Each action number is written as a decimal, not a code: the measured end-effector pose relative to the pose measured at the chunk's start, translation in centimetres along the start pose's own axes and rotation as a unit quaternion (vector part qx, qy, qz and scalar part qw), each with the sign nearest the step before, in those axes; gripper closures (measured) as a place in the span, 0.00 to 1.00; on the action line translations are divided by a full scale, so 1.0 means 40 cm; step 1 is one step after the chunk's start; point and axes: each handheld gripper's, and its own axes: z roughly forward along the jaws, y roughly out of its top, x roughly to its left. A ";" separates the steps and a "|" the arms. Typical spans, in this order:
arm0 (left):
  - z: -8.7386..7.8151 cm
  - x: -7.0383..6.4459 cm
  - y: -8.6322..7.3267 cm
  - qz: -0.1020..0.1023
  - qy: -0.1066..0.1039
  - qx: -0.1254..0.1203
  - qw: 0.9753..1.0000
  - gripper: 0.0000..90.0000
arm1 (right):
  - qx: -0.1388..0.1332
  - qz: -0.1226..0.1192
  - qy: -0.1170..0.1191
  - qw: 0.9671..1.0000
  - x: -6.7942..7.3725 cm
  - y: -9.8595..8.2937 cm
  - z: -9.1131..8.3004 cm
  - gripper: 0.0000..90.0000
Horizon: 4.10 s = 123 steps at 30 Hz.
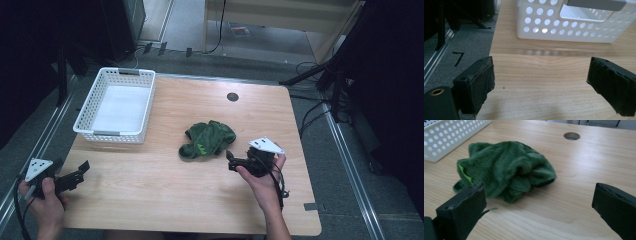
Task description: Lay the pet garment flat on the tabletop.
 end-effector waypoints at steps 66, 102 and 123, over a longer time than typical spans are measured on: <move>0.038 -0.447 0.135 0.075 -0.191 -0.015 0.979 0.08 | -0.017 -0.131 0.027 0.991 0.198 -0.001 -0.039 0.83; 0.089 -0.524 0.064 0.103 -0.290 0.040 0.951 0.25 | 0.009 -0.097 0.162 0.982 0.177 -0.052 -0.056 0.52; 0.171 -0.574 0.069 0.072 -0.311 0.090 0.943 0.21 | -0.068 0.086 0.034 0.993 -0.015 0.132 0.084 0.64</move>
